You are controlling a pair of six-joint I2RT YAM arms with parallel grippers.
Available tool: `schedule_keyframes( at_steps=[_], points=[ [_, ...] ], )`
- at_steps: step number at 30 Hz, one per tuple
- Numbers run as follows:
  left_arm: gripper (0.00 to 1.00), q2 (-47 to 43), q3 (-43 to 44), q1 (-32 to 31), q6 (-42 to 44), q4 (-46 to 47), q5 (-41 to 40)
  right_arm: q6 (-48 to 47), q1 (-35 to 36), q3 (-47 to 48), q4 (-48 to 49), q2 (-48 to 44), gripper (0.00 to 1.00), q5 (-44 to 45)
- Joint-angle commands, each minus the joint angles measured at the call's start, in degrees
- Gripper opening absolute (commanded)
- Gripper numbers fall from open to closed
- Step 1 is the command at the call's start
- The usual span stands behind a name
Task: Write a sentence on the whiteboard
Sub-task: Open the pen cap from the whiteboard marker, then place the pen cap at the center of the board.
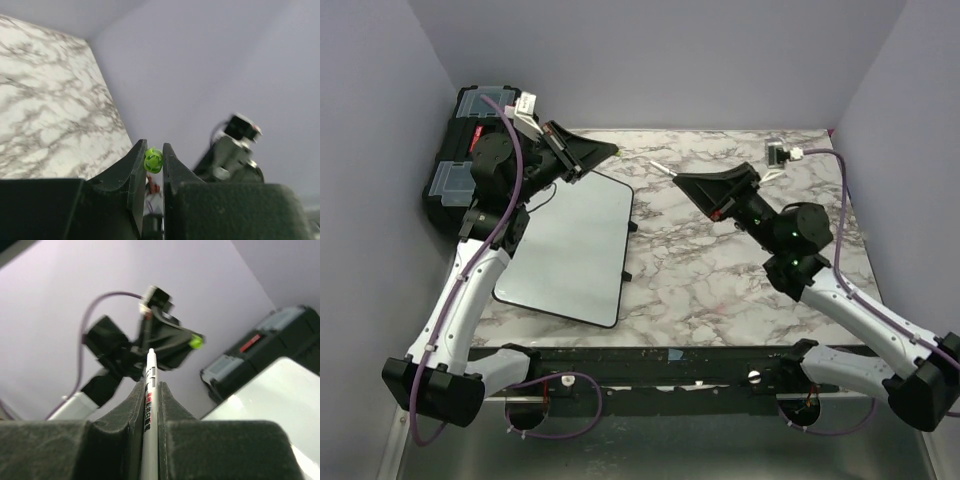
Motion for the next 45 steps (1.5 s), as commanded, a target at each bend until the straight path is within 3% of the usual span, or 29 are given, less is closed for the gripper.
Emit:
schedule_keyframes(
  at_steps=[1,7,13,18,25,37,45],
  points=[
    [0.00,-0.5,-0.3,2.3,1.4,-2.5,-9.0,-2.0,0.0,-0.1,5.0,-6.0,0.01,1.7],
    [0.00,0.8,1.4,2.4,1.3,-2.7,-9.5,-4.5,0.0,-0.9,1.6,-9.4,0.01,3.7],
    [0.00,2.2,-0.7,1.6,3.7,-3.0,-11.2,-9.9,0.0,3.5,-8.2,-10.4,0.01,4.7],
    [0.00,4.1,-1.2,-2.8,8.6,-6.7,-15.9,-13.6,0.1,6.6,-13.9,-11.0,0.01,6.4],
    [0.00,8.4,-3.4,-10.7,13.4,-8.8,-22.5,-17.7,0.0,10.7,-23.8,-11.5,0.01,17.3],
    [0.00,28.5,4.4,-25.0,19.3,-12.5,-29.0,-22.2,0.0,16.2,-36.1,-10.6,0.01,28.2],
    [0.00,42.8,15.6,-31.5,24.0,-17.4,-23.3,-24.3,0.0,16.9,-38.3,-10.9,0.01,34.2]
  ],
)
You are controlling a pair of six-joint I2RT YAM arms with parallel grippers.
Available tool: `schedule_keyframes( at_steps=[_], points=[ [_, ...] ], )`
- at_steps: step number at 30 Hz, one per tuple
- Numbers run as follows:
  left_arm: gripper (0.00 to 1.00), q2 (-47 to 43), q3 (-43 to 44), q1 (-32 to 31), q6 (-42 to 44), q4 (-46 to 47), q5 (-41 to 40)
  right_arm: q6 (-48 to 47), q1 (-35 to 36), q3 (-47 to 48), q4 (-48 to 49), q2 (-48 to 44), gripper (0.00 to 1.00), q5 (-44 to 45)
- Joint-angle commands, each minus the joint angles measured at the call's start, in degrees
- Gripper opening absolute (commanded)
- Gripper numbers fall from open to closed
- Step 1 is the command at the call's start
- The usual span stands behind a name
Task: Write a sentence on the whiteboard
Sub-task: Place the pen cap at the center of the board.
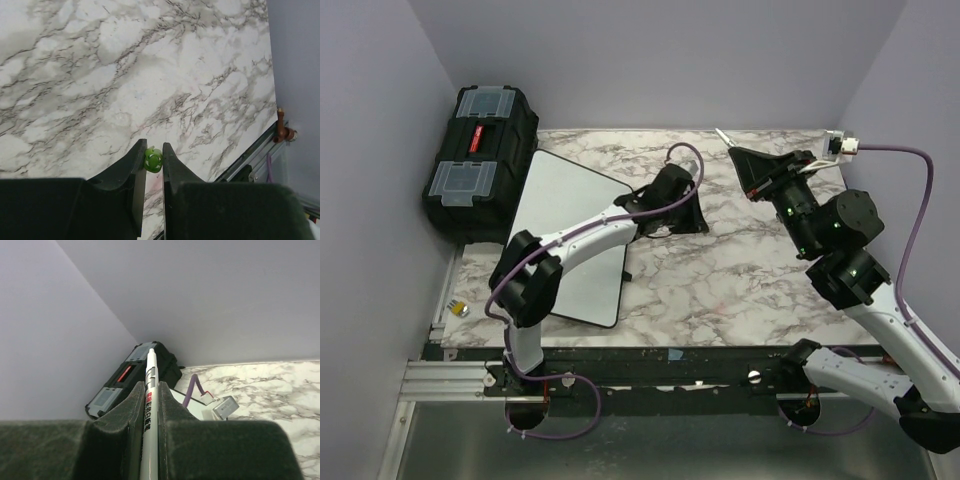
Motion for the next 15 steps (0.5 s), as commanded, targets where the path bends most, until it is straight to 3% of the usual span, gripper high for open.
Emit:
schedule_keyframes(
  at_steps=[1,12,15],
  points=[
    [0.00,5.7,6.2,-3.3,4.6,-3.6,3.4,-2.6,0.1,1.8,-3.4,-0.3,0.01,5.8],
    [0.00,14.0,7.0,-6.3,9.1,-5.0,3.1,0.0,0.1,0.0,-8.0,-1.0,0.01,7.1],
    [0.08,14.8,6.0,-6.5,10.4,-4.5,1.1,2.9,0.1,0.3,-9.5,-1.4,0.01,6.7]
  ],
)
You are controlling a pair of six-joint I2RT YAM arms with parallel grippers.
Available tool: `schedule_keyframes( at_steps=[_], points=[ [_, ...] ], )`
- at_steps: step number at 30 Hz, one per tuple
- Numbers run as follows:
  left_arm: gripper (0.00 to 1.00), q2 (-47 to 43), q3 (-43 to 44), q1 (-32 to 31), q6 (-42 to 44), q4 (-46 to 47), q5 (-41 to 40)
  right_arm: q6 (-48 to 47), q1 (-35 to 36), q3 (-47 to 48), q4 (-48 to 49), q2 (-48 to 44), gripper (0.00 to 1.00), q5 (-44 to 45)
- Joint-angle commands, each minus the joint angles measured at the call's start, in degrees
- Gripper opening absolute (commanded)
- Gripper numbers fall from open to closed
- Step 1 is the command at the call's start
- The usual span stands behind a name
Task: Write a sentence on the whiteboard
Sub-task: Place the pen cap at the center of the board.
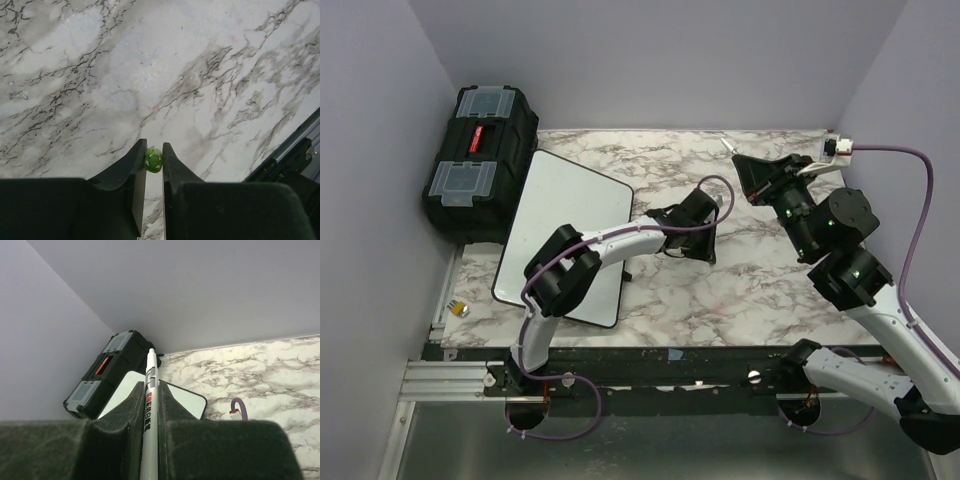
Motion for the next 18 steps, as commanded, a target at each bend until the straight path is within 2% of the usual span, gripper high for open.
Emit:
schedule_keyframes(
  at_steps=[1,6,14,18],
  points=[
    [0.12,1.1,-1.2,-0.3,3.5,0.6,-1.5,4.4,0.1,0.1,-3.3,-1.2,0.01,0.7],
    [0.23,1.4,-2.3,-0.2,4.9,1.4,-0.9,8.2,0.1,1.6,-11.3,-1.6,0.01,0.5],
    [0.48,0.1,-5.5,0.6,7.3,1.4,1.6,12.7,0.1,-7.1,-10.2,-3.7,0.01,2.0],
    [0.70,-4.9,-8.9,1.2,7.1,0.1,0.7,13.7,0.1,-7.7,-7.8,-1.7,0.01,0.6]
  ],
)
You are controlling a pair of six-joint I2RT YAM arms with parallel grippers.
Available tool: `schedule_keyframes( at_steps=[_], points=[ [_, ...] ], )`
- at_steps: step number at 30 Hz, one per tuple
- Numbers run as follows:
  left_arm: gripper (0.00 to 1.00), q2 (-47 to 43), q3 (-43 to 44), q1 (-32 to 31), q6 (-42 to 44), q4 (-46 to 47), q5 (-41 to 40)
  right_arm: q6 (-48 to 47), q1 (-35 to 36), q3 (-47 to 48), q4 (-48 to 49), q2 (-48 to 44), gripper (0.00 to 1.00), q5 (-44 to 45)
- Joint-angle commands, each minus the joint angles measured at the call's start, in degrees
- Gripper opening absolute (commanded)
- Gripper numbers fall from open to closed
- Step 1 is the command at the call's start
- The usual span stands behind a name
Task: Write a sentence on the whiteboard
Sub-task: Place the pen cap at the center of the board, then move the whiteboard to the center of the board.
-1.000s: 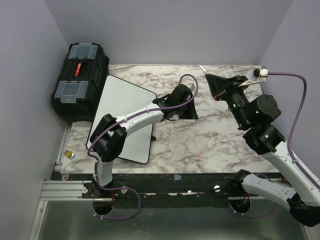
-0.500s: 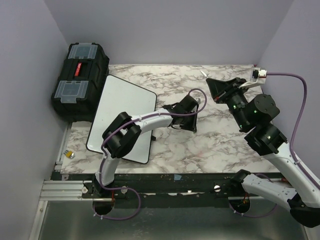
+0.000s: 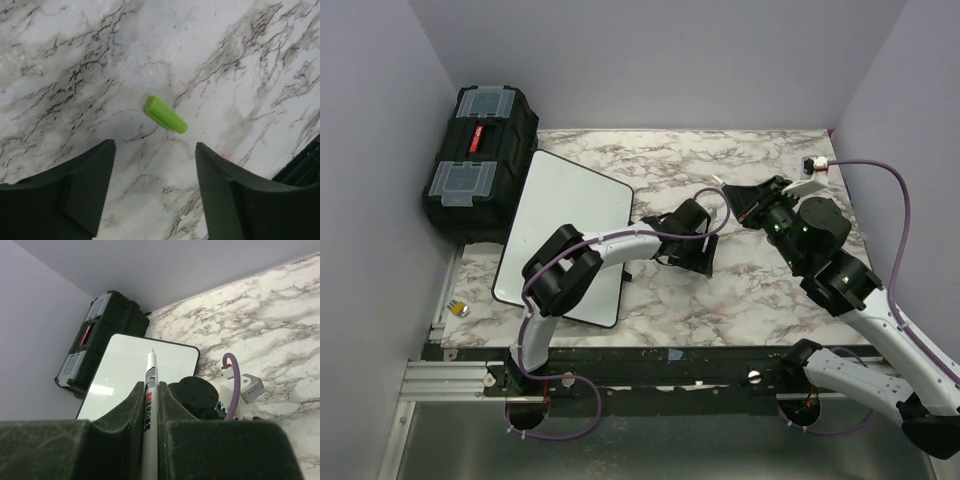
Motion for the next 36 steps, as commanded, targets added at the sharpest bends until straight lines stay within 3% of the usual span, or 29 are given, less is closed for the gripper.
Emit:
schedule_keyframes(
  at_steps=[1,4,9,18,24,36],
  points=[
    [0.75,-7.8,-5.0,0.9,1.4,0.1,0.3,2.0,0.1,-1.2,2.6,2.1,0.01,0.0],
    [0.81,-13.3,-5.7,1.7,2.1,-2.2,-0.1,0.4,0.1,-0.4,4.0,4.4,0.01,0.3],
    [0.83,-26.6,-7.7,4.3,3.7,-6.8,-4.7,-3.6,0.1,6.4,2.9,9.7,0.01,-0.4],
    [0.81,-44.3,-8.3,21.5,8.1,-18.1,-13.0,-7.2,0.1,12.9,-0.2,14.3,0.01,-2.5],
    [0.81,-45.7,-6.9,33.1,10.1,-23.0,-16.1,-8.0,0.1,13.8,-3.3,13.0,0.01,-7.2],
    [0.81,-46.2,-8.7,52.0,15.2,-22.0,-8.6,-6.1,0.1,11.4,-4.1,11.0,0.01,-10.7]
  ],
)
